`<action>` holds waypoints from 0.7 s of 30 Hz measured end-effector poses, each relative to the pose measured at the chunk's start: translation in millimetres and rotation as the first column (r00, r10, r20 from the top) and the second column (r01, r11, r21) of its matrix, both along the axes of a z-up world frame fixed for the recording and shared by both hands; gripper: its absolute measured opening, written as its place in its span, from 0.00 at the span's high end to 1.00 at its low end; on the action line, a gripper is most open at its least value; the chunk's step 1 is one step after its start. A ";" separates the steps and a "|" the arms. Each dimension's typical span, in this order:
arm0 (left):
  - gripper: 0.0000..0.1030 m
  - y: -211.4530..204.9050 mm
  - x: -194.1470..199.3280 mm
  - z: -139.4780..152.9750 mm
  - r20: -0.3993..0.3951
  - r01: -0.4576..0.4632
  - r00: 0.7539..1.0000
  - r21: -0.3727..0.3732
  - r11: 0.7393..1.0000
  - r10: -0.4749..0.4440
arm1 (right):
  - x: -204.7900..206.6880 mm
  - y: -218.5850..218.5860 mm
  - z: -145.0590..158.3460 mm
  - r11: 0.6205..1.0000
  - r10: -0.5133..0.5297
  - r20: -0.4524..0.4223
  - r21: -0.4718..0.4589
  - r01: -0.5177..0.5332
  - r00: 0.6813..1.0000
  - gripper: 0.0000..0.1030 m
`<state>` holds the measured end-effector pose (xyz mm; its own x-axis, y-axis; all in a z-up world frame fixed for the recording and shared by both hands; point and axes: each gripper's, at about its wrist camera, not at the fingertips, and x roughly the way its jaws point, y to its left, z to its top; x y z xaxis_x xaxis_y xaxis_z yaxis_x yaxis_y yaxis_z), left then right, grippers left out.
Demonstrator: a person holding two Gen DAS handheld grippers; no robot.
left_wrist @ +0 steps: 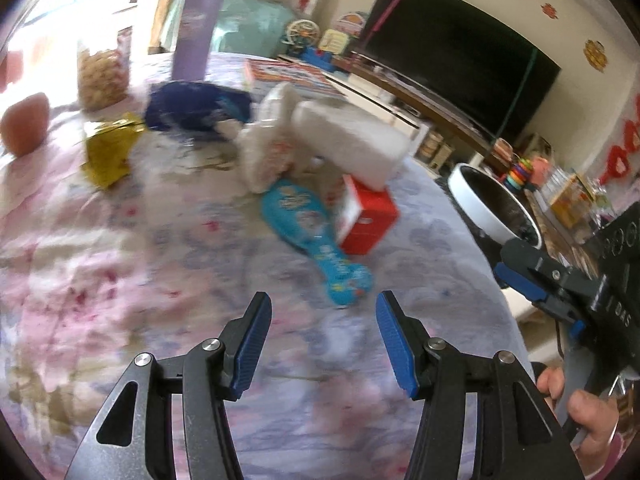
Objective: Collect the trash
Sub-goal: 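Move both open grippers back over the table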
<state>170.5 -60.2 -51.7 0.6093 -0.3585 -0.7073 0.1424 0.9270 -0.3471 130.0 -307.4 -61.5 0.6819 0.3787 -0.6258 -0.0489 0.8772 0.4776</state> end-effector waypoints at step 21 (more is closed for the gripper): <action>0.45 67.3 -12.6 17.3 -0.018 -0.210 0.977 0.045 0.977 0.211 | 42.1 61.2 -3.3 0.987 0.139 0.041 -0.085 -0.135 0.989 0.17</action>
